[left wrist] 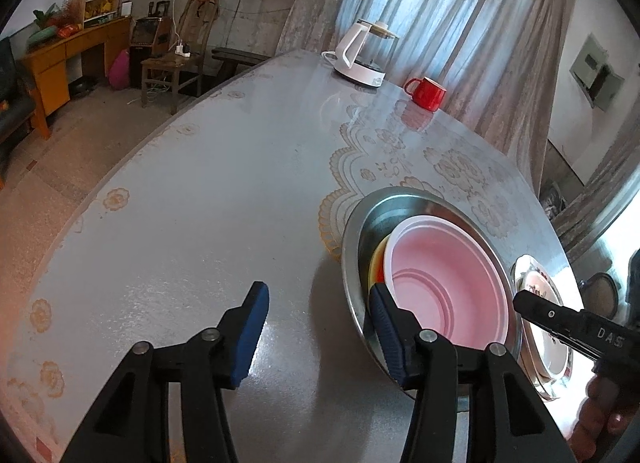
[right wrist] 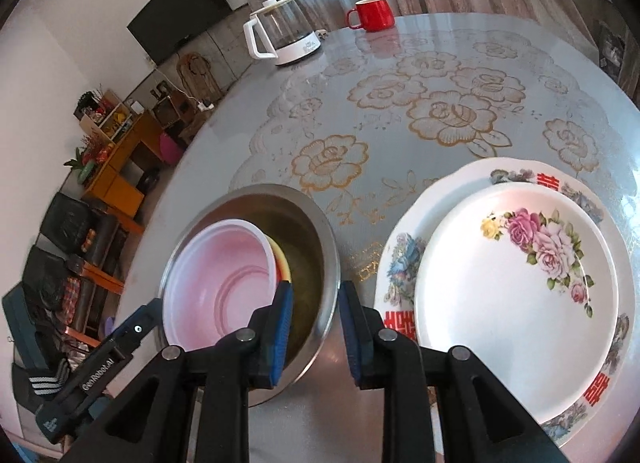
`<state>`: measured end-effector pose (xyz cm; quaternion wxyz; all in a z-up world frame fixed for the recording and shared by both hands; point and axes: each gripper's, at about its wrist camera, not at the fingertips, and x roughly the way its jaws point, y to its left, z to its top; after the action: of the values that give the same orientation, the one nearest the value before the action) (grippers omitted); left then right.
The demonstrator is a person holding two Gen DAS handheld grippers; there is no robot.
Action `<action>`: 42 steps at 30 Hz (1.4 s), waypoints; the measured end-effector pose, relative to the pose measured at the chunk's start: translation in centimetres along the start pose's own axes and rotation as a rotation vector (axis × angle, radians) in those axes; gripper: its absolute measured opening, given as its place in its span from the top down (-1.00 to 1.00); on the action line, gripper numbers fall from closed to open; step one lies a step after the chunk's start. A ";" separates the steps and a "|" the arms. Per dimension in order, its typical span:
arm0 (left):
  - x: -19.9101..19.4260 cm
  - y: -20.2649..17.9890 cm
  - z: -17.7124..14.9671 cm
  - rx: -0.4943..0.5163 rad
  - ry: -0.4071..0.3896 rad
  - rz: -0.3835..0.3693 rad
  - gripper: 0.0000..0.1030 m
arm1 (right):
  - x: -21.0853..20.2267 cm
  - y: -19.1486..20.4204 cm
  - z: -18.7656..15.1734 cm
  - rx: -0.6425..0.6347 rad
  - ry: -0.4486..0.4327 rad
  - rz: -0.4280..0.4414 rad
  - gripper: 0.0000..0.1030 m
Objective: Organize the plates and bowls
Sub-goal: 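Move both grippers to the rim of the steel bowl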
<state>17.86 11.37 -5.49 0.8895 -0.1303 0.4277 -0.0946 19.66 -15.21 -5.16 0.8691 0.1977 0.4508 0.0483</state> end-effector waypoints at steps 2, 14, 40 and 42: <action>0.3 0.0 0.0 -0.004 0.011 -0.010 -0.03 | 0.0 -0.1 -0.2 0.000 -0.002 -0.008 0.53; 0.4 0.6 -0.4 0.031 0.006 0.009 -0.06 | 1.9 0.8 -0.8 -0.040 0.029 0.019 0.68; 0.1 1.6 0.4 0.002 -0.014 0.041 -0.18 | 4.4 1.4 -0.4 0.006 0.085 0.070 0.74; 0.1 1.7 0.5 0.002 -0.016 0.049 -0.22 | 4.6 1.5 -0.5 0.005 0.088 0.063 0.74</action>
<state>18.39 13.05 -5.79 0.8950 -0.1199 0.4236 -0.0722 22.12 -12.51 -8.33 0.8460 0.2115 0.4824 0.0831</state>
